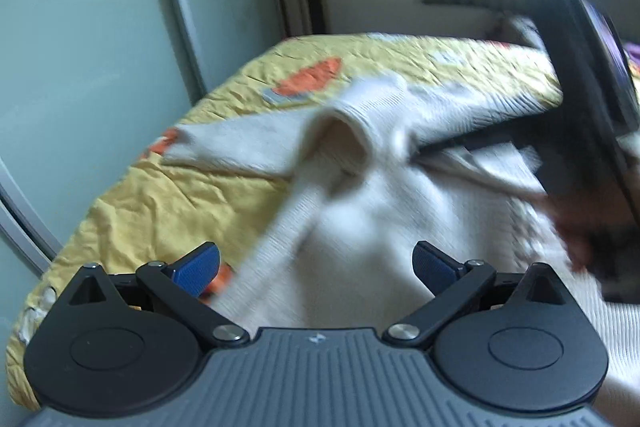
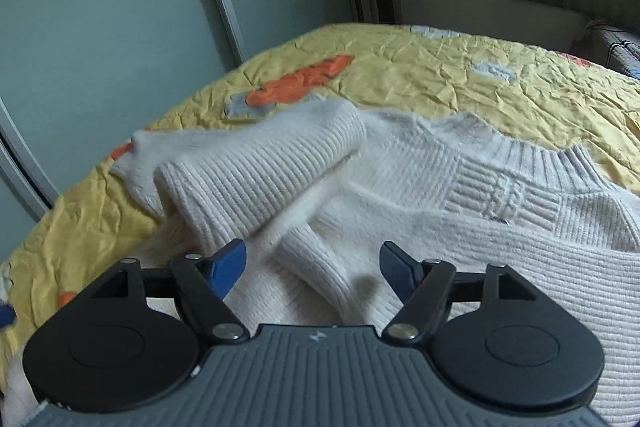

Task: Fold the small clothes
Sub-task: 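Close the left gripper on the cuff of the other rolled sleeve, then lift the gripped sleeve up with the left gripper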

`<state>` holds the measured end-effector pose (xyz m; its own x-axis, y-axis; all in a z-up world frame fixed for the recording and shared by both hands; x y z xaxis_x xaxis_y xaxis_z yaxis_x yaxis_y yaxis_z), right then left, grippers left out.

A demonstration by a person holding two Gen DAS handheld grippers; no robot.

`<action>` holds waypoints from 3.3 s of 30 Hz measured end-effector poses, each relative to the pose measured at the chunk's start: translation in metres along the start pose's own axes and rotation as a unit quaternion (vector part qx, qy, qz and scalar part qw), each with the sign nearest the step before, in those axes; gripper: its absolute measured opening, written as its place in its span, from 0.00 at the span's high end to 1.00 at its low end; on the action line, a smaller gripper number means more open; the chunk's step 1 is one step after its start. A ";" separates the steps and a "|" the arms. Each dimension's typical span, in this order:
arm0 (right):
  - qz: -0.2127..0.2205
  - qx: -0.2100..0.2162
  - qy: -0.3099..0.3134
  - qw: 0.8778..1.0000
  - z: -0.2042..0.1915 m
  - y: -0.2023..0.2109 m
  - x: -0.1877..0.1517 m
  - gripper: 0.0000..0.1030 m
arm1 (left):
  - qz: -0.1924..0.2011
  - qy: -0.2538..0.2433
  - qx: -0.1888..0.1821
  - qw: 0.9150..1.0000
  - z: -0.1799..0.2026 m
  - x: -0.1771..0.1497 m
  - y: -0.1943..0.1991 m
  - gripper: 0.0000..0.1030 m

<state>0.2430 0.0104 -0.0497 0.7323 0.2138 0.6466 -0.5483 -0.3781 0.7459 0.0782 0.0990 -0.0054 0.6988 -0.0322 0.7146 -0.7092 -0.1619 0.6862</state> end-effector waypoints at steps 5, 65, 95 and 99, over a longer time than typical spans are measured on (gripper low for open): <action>0.038 -0.018 0.048 0.998 -0.004 0.037 -0.019 0.24 | -0.018 0.088 -0.033 0.995 -0.066 0.036 -0.036 0.00; 0.081 -0.065 -0.082 0.991 0.074 0.123 -0.130 0.13 | 0.189 0.099 0.263 0.941 -0.107 0.236 -0.094 0.93; 0.104 -0.080 -0.121 0.984 0.102 0.152 -0.155 0.10 | 0.095 -0.045 -0.069 0.992 0.158 0.155 -0.066 0.93; 0.108 -0.076 -0.134 0.982 0.108 0.157 -0.160 0.10 | 0.084 -0.073 -0.080 0.991 0.184 0.142 -0.065 0.93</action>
<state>0.0828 -0.1807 -0.0533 0.6607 -0.1090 0.7427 -0.7418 -0.2462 0.6238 0.2414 -0.0766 0.0265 0.5667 -0.1891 0.8019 -0.8149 0.0152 0.5794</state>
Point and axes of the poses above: each gripper's, at about its wrist camera, not at the fingertips, and y roughly against the way its jaws point, z to its right, x to its top, the point moved 3 cm from there along -y, roughly the way its jaws point, and after that the axes turned 3 degrees about -z, right-handed, at the moved point
